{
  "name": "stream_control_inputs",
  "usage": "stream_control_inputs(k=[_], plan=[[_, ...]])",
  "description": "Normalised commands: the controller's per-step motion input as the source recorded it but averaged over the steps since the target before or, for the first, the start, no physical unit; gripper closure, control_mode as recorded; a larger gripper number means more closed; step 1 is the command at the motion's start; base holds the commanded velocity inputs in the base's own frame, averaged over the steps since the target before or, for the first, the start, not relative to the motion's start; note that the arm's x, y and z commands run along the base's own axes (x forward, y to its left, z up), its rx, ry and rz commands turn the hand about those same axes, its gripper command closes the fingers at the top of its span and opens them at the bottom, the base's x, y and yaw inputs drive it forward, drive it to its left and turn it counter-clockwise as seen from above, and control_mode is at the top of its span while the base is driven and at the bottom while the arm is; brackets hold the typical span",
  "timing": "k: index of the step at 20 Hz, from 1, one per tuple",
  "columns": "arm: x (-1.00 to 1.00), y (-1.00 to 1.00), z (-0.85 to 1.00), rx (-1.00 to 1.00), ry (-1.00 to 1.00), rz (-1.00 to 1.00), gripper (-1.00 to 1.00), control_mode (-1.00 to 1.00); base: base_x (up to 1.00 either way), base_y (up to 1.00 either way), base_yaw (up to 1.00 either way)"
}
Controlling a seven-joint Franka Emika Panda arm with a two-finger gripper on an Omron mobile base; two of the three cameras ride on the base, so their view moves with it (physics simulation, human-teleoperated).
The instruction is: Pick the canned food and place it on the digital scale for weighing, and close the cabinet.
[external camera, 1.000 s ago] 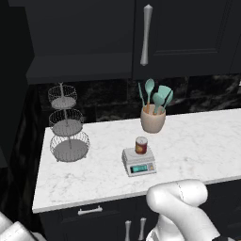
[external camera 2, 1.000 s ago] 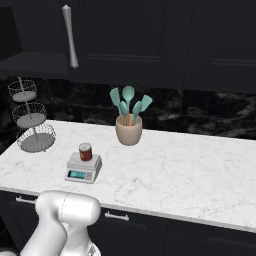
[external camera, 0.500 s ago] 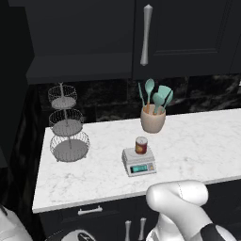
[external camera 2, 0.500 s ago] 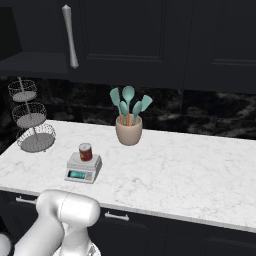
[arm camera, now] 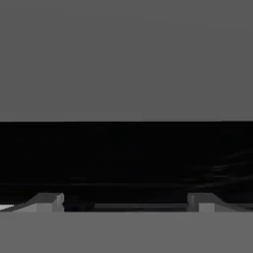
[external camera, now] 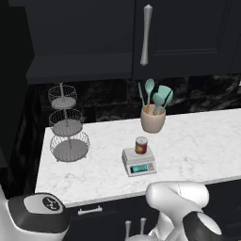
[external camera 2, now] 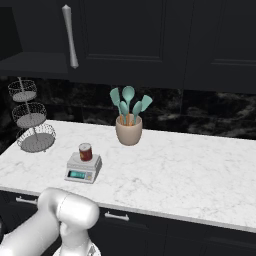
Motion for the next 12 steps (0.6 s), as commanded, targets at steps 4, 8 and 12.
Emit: stream_control_inputs(k=[4,8,12], plan=[[0.62,0.4,-0.08,0.0,0.05,-0.17,-1.0,-1.0,0.0,0.0,0.0],[0.85,0.03,-0.01,0.0,0.04,-0.2,-1.0,-1.0,0.0,0.0,0.0],[1.0,0.0,-0.02,0.0,0.05,-0.24,-1.0,-1.0,0.0,0.0,0.0]])
